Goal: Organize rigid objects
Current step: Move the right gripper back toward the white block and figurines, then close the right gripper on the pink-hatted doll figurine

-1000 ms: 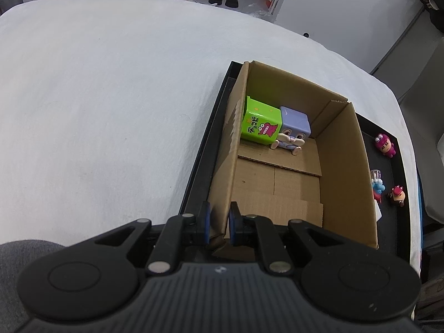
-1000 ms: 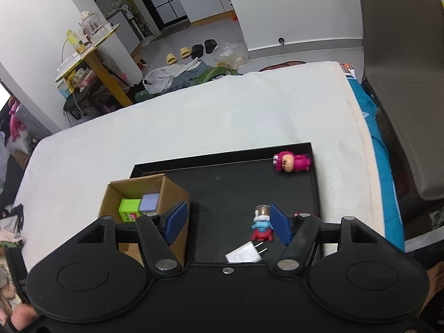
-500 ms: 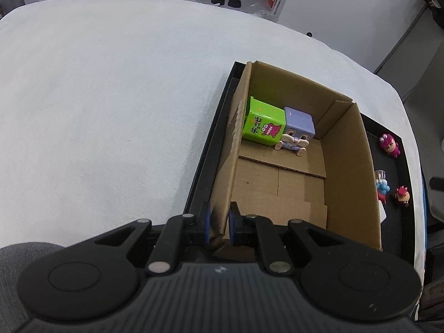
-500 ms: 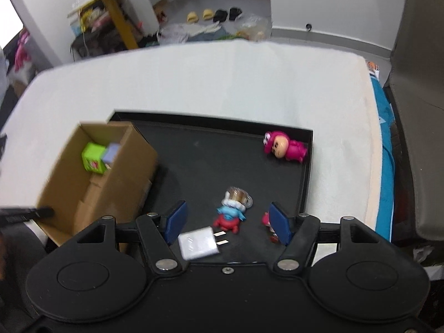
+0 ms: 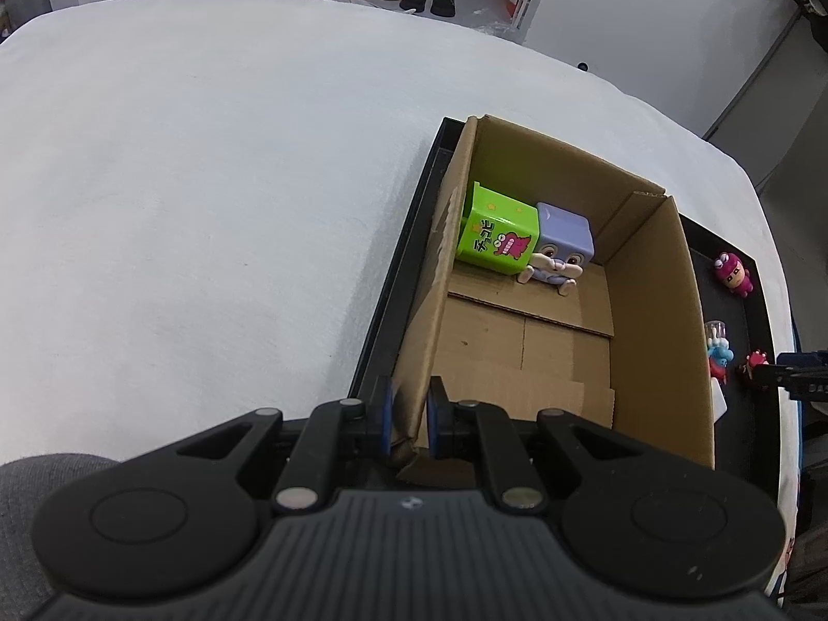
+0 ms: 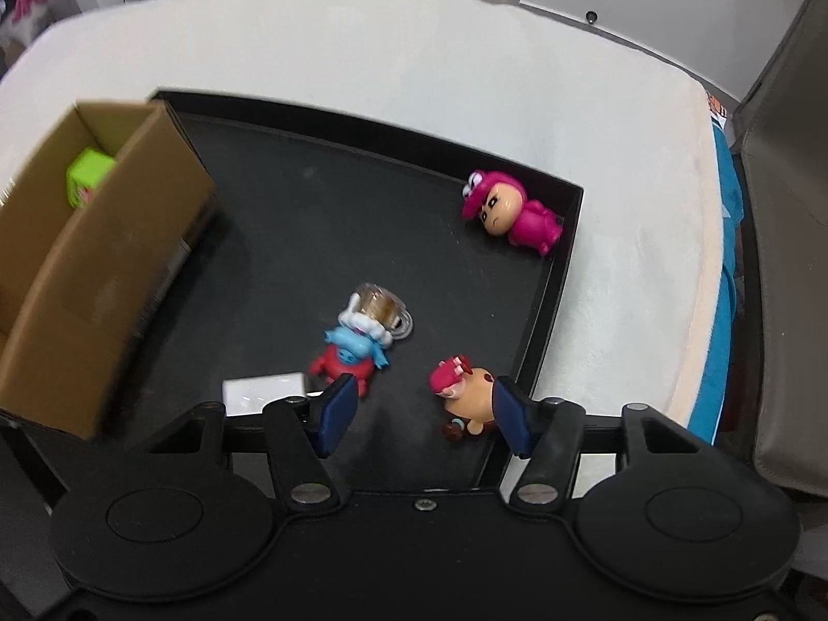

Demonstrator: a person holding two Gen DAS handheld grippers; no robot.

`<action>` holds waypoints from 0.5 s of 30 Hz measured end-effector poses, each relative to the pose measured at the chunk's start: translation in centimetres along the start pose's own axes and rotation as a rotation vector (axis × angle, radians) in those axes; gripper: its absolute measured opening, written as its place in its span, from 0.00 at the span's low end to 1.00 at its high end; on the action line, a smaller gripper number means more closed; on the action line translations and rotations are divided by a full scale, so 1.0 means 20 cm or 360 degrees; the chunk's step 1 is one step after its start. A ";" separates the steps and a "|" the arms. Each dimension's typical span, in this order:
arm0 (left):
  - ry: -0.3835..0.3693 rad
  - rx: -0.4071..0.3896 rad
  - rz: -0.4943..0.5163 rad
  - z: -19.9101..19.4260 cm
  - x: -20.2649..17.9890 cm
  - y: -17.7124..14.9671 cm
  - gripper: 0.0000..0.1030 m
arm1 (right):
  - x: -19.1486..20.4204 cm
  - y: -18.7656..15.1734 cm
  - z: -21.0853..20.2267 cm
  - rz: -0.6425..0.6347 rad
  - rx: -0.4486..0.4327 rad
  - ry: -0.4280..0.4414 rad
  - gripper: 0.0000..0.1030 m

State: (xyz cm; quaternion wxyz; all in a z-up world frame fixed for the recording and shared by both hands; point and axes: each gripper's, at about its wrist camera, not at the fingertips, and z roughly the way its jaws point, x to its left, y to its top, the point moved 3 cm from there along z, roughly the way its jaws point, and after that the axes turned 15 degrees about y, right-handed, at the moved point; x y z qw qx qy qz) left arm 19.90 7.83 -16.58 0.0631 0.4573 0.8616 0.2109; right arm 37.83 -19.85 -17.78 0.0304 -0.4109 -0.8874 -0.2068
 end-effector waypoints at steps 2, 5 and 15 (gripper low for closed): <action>0.0005 -0.0001 0.0000 0.00 0.00 0.00 0.11 | 0.00 0.00 0.03 -0.0040 0.0019 -0.0058 0.54; 0.0009 -0.0004 0.0004 0.00 -0.01 0.00 0.11 | -0.01 0.00 0.07 -0.0088 0.0033 -0.0110 0.54; 0.0020 -0.0003 0.0011 0.00 -0.02 0.00 0.11 | 0.03 -0.02 0.19 -0.0248 0.0141 -0.0280 0.43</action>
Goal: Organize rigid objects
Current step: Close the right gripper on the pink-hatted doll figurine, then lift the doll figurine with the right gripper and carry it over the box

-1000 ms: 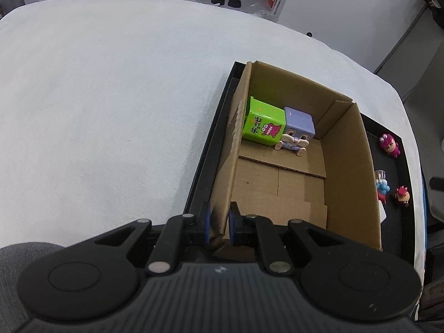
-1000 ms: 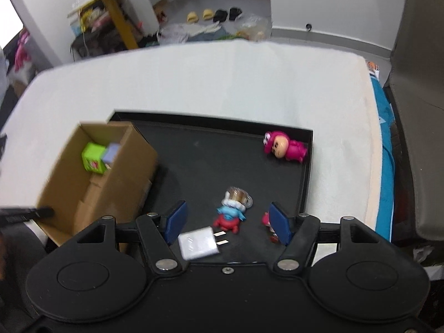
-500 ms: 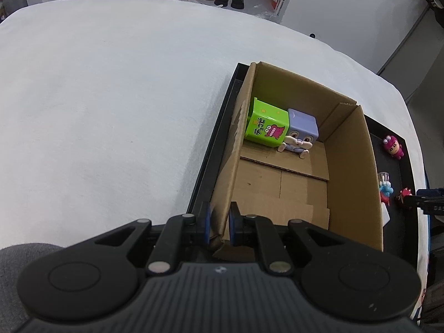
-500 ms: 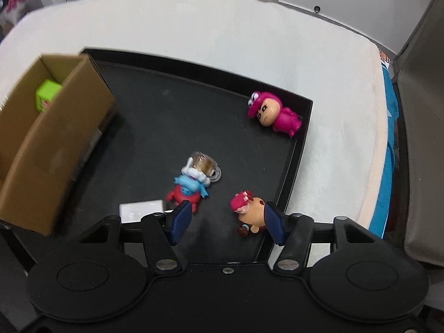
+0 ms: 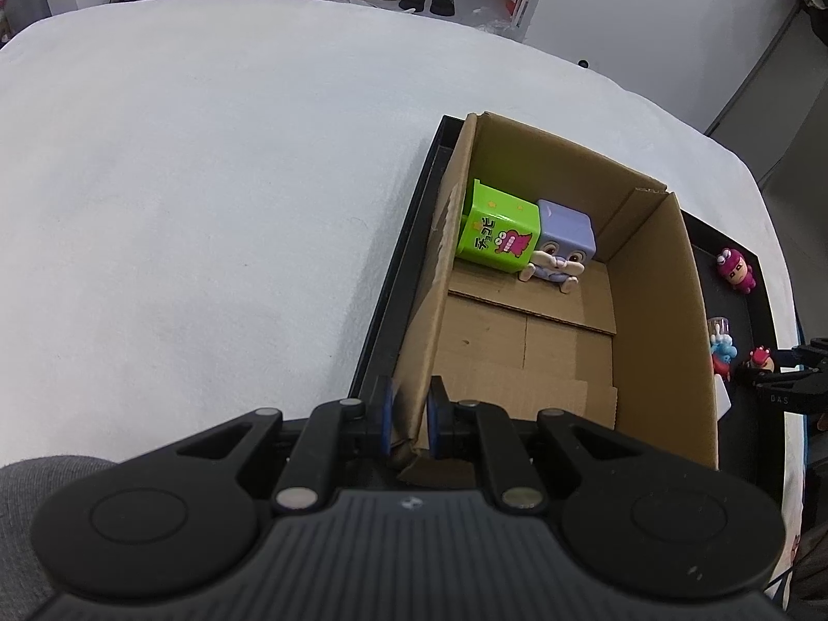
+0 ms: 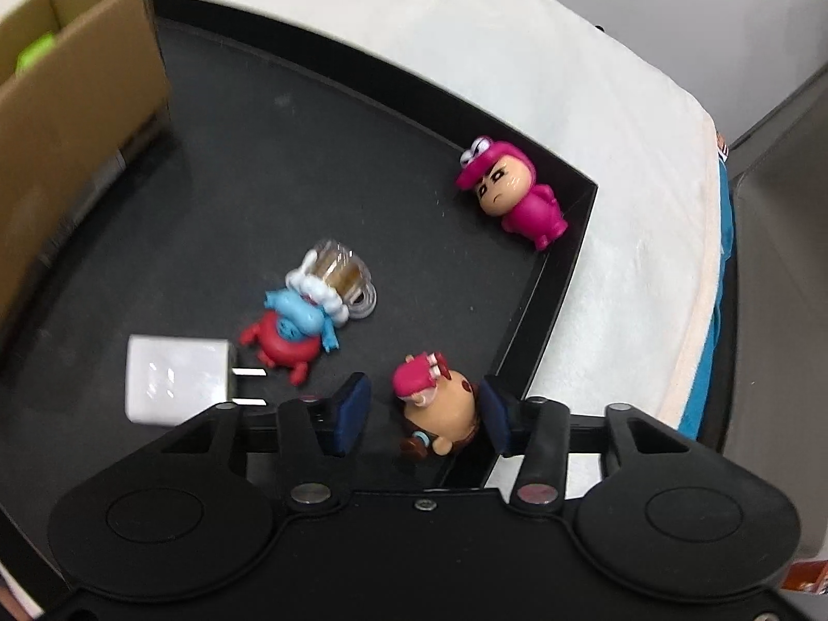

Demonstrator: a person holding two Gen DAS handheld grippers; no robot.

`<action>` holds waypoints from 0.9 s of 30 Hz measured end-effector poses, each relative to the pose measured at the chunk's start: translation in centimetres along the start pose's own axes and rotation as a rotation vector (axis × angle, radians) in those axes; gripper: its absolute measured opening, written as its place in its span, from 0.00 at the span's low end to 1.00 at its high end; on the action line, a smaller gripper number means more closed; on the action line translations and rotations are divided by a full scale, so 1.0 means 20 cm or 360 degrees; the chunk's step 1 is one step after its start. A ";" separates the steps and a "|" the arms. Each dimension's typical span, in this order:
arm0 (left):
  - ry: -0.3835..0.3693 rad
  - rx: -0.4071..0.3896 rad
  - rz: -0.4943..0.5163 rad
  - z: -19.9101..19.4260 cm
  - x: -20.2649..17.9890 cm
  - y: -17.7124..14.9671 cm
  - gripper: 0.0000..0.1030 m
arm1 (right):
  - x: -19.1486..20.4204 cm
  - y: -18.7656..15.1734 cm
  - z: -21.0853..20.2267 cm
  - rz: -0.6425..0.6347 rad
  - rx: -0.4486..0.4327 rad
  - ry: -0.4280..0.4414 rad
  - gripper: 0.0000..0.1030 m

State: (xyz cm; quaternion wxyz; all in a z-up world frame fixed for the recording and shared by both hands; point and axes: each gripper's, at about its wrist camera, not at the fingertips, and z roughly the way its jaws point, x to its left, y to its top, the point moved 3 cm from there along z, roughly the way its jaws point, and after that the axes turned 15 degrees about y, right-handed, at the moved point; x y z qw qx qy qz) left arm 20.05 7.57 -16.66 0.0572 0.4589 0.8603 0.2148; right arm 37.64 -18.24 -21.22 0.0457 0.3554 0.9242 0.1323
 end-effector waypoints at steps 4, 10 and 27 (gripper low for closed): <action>0.0014 0.0003 0.0000 0.00 -0.01 0.00 0.11 | 0.00 0.00 -0.02 0.0019 0.0011 -0.0047 0.30; 0.0015 0.0005 0.0001 0.00 -0.01 0.00 0.11 | 0.00 0.00 -0.07 0.0064 -0.0025 -0.0011 0.29; 0.0038 0.0018 0.0026 0.00 -0.03 0.01 0.11 | 0.01 0.09 -0.33 0.0262 -0.0282 0.0002 0.29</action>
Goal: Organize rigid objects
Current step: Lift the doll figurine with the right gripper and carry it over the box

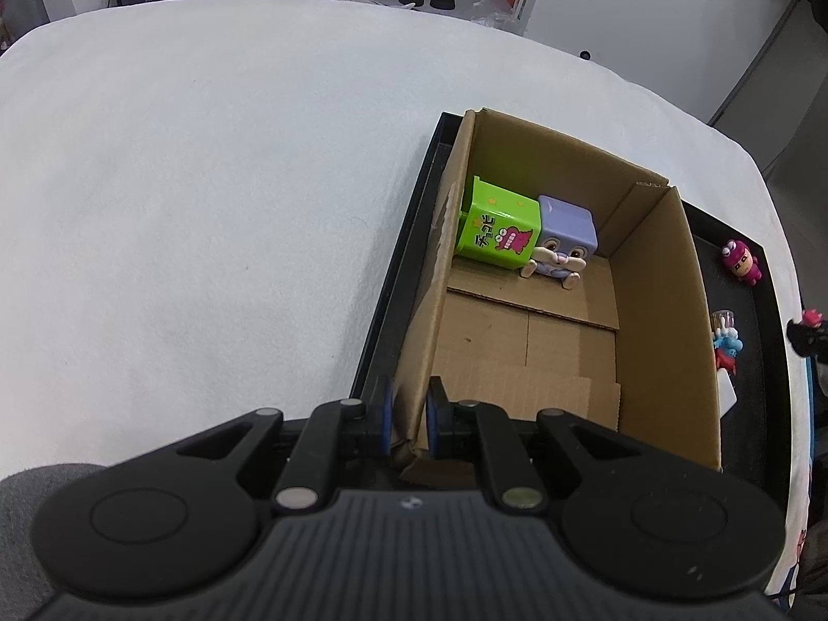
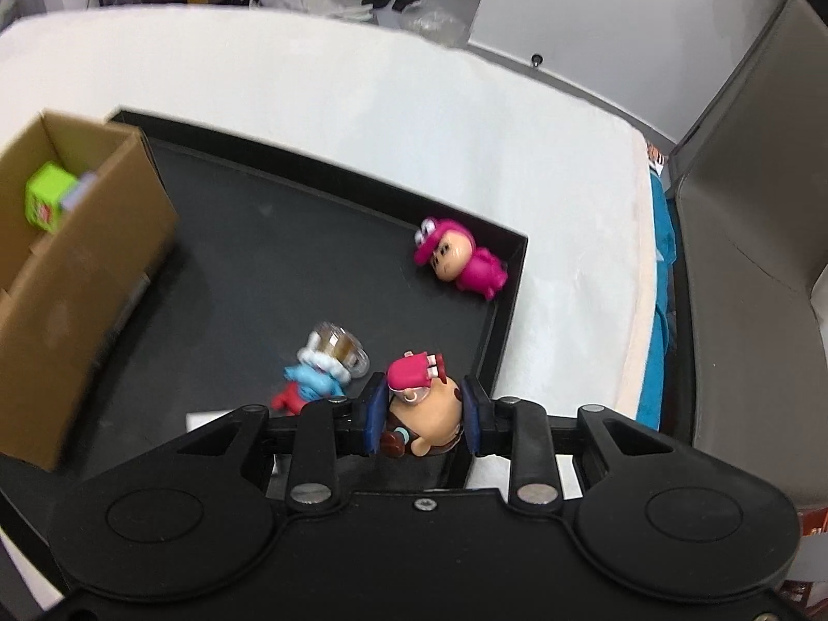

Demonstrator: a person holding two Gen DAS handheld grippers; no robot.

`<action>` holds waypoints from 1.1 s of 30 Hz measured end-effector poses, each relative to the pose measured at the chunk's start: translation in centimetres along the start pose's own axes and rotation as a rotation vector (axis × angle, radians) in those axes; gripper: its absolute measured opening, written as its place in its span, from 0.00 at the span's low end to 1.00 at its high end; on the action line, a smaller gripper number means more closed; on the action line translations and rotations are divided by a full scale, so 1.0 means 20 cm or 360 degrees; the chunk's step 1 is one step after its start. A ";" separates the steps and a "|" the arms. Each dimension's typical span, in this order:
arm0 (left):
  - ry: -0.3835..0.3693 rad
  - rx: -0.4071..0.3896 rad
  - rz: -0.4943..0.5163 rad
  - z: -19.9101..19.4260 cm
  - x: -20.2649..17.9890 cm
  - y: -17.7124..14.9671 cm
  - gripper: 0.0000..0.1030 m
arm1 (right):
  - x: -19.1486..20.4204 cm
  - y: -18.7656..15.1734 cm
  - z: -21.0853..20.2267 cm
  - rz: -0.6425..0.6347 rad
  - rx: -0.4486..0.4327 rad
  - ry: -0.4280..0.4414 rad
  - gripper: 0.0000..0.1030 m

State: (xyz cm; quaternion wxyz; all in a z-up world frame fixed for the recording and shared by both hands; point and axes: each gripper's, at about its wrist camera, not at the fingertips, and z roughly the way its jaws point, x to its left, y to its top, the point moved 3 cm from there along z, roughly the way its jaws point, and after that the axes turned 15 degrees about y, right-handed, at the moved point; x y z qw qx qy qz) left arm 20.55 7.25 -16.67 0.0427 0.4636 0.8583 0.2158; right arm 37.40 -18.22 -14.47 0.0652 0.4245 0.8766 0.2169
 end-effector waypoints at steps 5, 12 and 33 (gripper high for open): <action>0.0005 -0.0005 0.0007 -0.01 0.00 0.00 0.11 | 0.04 0.03 -0.06 0.0023 -0.0058 0.0038 0.29; 0.0010 -0.0028 0.0022 -0.03 0.00 0.00 0.11 | 0.11 0.06 -0.18 0.0044 -0.0140 0.0115 0.29; -0.0020 -0.0030 -0.0059 -0.04 0.02 0.00 0.12 | 0.42 0.16 -0.35 0.0073 -0.0345 0.0368 0.29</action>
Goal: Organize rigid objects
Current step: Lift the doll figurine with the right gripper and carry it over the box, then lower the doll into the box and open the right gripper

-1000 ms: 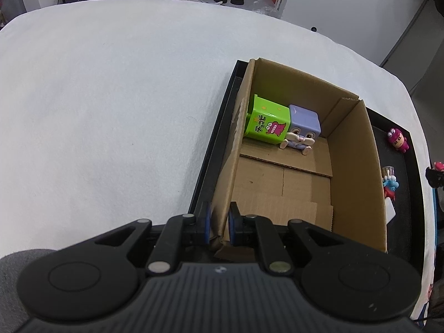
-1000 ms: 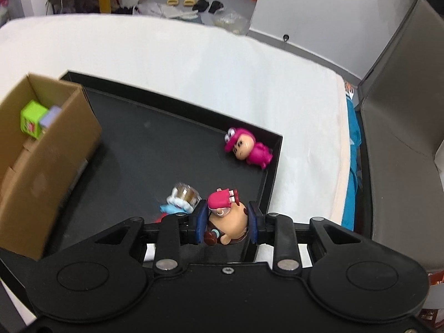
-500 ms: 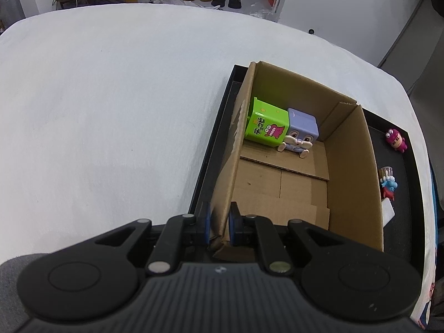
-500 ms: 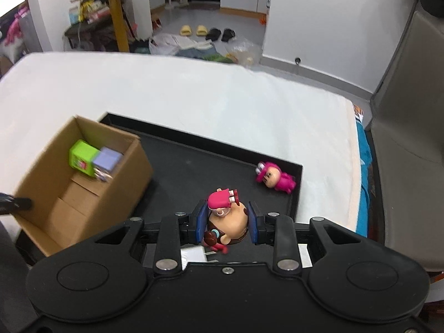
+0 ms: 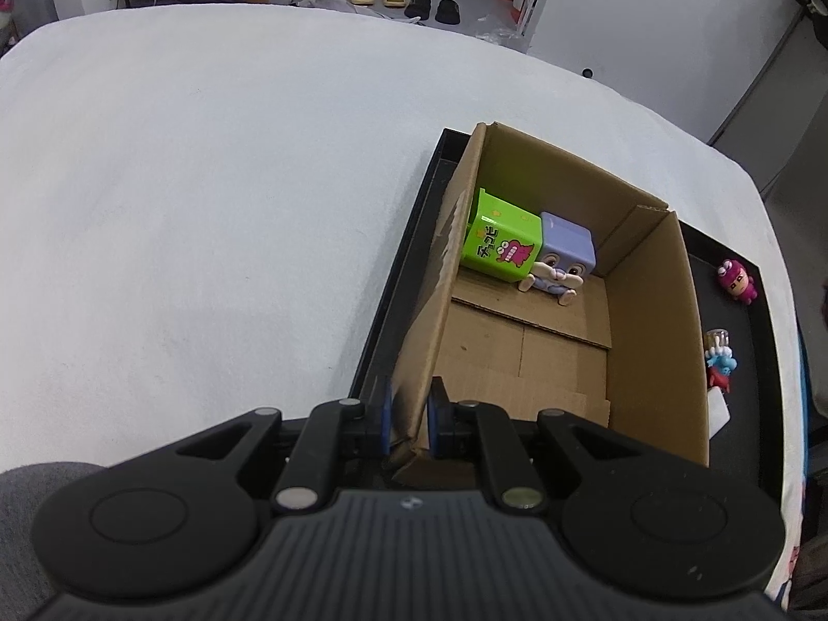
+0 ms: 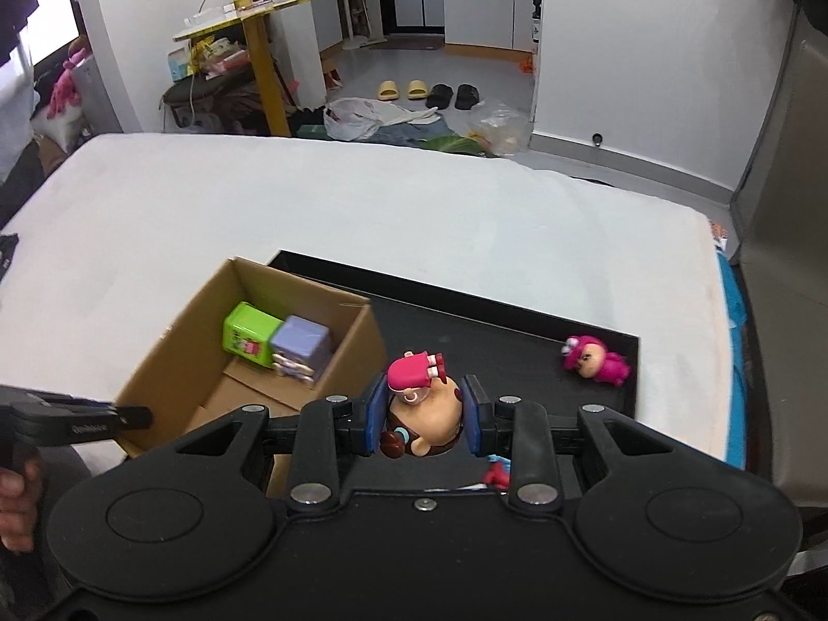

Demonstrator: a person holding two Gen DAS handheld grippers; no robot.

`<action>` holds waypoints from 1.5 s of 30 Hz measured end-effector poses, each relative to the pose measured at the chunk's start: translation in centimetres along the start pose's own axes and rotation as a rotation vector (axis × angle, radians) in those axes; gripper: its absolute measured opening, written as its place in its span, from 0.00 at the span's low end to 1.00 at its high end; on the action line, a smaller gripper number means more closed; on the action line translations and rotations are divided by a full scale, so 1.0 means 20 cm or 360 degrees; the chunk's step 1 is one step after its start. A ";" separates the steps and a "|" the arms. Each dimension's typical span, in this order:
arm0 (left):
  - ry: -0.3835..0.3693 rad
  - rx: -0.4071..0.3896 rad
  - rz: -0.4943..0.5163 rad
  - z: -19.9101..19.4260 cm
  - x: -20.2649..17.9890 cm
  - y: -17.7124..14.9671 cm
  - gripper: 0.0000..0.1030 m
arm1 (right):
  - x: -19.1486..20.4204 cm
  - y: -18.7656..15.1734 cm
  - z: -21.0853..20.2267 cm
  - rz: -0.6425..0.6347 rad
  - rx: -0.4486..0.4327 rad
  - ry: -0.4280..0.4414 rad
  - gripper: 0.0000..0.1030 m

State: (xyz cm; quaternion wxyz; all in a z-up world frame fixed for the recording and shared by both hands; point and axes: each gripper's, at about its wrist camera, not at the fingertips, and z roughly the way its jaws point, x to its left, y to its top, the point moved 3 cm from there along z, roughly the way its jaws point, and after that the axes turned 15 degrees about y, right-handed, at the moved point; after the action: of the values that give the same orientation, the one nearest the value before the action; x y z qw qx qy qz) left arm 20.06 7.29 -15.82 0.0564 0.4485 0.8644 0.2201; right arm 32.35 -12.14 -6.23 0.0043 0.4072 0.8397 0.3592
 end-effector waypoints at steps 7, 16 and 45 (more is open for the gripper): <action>-0.0030 0.0007 -0.0009 0.01 0.02 0.00 0.12 | 0.08 0.02 0.08 0.0048 -0.0010 0.0053 0.29; -0.0101 0.0021 -0.0049 0.01 0.06 0.00 0.13 | 0.17 0.07 0.23 0.0110 0.0020 0.0071 0.29; -0.0159 0.0019 -0.0061 0.01 0.07 -0.01 0.14 | 0.20 0.10 0.21 0.0048 0.0024 -0.0129 0.71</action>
State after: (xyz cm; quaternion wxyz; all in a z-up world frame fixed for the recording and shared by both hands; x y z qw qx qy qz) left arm 19.16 8.44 -15.97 0.1011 0.4425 0.8703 0.1909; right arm 32.21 -6.07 -7.02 0.0298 0.4341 0.8353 0.3361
